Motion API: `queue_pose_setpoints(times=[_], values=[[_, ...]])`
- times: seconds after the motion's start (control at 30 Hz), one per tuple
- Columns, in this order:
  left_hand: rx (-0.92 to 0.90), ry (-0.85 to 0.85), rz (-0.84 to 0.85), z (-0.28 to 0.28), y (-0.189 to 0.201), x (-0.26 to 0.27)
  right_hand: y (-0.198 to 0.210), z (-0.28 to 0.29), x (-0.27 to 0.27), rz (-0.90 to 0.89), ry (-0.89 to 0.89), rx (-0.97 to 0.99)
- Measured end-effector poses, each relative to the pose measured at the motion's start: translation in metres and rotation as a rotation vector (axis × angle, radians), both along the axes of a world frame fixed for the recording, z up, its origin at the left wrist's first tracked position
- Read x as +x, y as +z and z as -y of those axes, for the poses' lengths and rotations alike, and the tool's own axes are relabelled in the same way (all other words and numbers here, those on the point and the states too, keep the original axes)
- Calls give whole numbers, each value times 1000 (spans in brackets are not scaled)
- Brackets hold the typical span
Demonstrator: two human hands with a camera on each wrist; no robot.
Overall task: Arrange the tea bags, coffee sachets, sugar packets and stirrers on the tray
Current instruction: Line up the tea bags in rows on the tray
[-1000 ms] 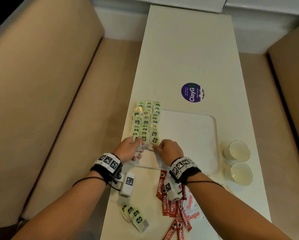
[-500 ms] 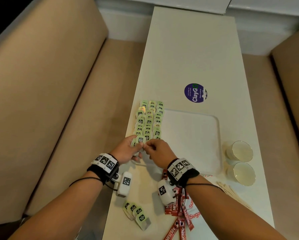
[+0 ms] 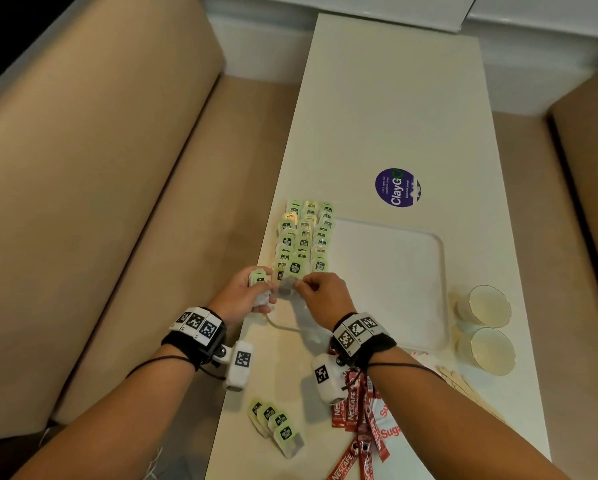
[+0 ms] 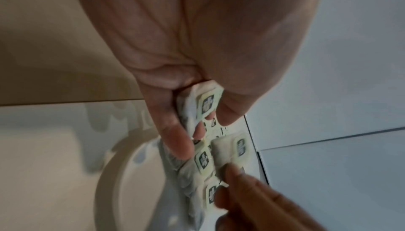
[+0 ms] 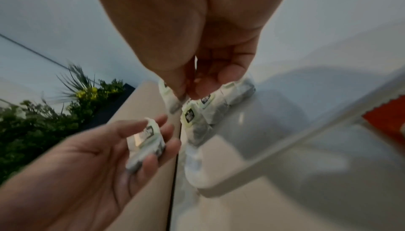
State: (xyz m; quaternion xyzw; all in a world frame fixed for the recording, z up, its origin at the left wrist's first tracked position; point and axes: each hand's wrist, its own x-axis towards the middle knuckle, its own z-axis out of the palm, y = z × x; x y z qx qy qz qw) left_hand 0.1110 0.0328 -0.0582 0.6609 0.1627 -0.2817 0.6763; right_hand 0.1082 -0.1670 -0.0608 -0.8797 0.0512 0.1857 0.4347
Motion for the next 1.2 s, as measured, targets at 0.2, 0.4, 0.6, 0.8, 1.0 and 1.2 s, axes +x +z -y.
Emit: queue_pose_setpoints(times=[0.2,0.4,0.6,0.8,1.0,1.2], values=[[-145,52,-50,-16,3,-4,-15,-13,-8,-148,110,-85],[-112,54,-29,-22,2,-7,-19,-25,-8,-175,99,-148],[-23,1,-7,-16,1,-11,-14,-28,-8,-144,68,-208],[67,-52,51,-11,-2,-9,-2,-21,-8,-50,73,35],[178,-145,121,-5,5,-8,3,-9,-15,-53,117,216],[264,-160,116,4,7,-5,-7,6,-15,-66,60,124]])
